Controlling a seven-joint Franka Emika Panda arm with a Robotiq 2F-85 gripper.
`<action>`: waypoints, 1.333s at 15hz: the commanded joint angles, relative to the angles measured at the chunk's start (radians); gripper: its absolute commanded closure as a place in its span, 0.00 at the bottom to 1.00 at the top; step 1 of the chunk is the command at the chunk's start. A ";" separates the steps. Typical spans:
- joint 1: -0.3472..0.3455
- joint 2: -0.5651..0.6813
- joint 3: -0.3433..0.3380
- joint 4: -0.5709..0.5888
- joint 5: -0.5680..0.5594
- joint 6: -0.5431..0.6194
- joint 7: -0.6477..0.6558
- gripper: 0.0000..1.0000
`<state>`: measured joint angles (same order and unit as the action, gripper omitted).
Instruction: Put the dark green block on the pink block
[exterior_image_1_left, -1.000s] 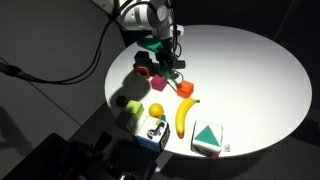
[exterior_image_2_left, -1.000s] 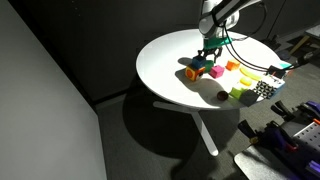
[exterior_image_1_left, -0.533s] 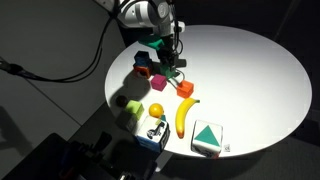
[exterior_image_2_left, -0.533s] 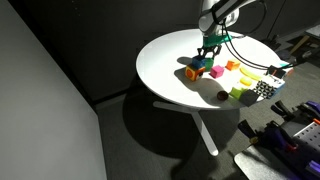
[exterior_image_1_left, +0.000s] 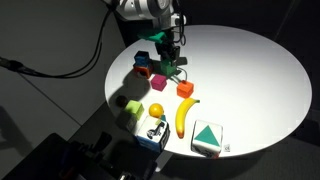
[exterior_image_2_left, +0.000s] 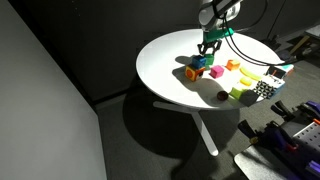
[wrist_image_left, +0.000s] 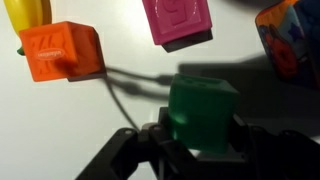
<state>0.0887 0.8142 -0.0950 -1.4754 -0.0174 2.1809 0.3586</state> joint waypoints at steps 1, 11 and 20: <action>-0.003 -0.040 0.000 0.004 -0.023 -0.060 -0.048 0.69; 0.001 -0.116 0.006 -0.035 -0.092 -0.105 -0.127 0.69; 0.000 -0.173 0.032 -0.133 -0.100 -0.091 -0.209 0.69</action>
<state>0.0889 0.6947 -0.0700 -1.5412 -0.0910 2.0921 0.1716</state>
